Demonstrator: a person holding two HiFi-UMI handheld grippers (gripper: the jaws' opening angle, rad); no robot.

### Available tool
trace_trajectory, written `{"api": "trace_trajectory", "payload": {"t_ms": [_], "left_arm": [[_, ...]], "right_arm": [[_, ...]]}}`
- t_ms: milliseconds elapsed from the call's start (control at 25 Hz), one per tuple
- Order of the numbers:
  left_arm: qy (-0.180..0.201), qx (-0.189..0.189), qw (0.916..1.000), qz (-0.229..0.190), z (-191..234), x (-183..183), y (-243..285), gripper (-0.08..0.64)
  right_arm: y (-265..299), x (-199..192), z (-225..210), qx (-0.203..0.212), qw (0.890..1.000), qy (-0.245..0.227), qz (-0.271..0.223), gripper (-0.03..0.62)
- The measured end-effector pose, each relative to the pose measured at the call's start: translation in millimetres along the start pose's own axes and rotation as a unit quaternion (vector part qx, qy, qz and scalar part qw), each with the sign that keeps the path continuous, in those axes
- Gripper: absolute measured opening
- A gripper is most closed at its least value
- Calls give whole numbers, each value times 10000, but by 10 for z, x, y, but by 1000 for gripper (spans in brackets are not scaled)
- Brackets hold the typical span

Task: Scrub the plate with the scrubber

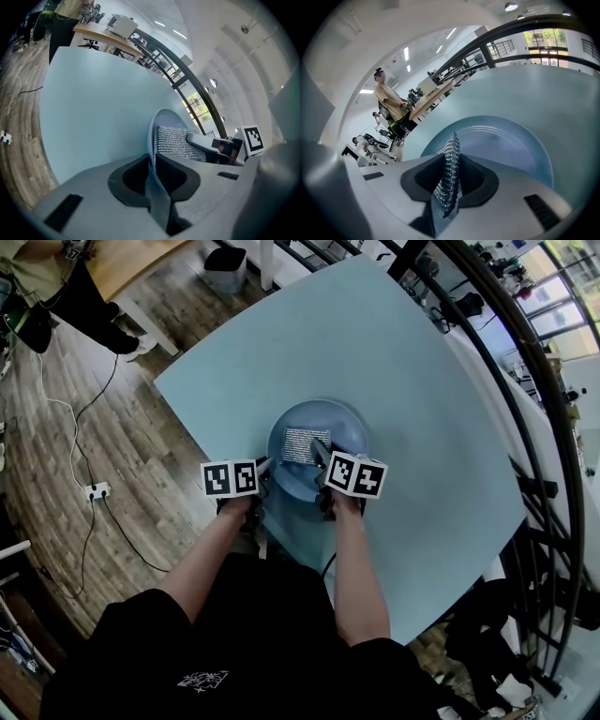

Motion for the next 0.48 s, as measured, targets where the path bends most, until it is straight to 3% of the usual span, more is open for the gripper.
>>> {"api": "trace_trajectory", "payload": {"t_ms": [480], "left_arm": [[44, 34, 10000, 29, -3, 16, -2, 52]], "right_arm": [[-116, 224, -265, -294, 9991, 93, -295, 86]]}}
Point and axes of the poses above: the fingertips, and each gripper's own axes: y forward along the fingers, z to its left, x out of its top, the point moved 10 cm from there along -y, backward along the fingers, and after that the axes turned 1 degree about x, right-handed, at the moved point
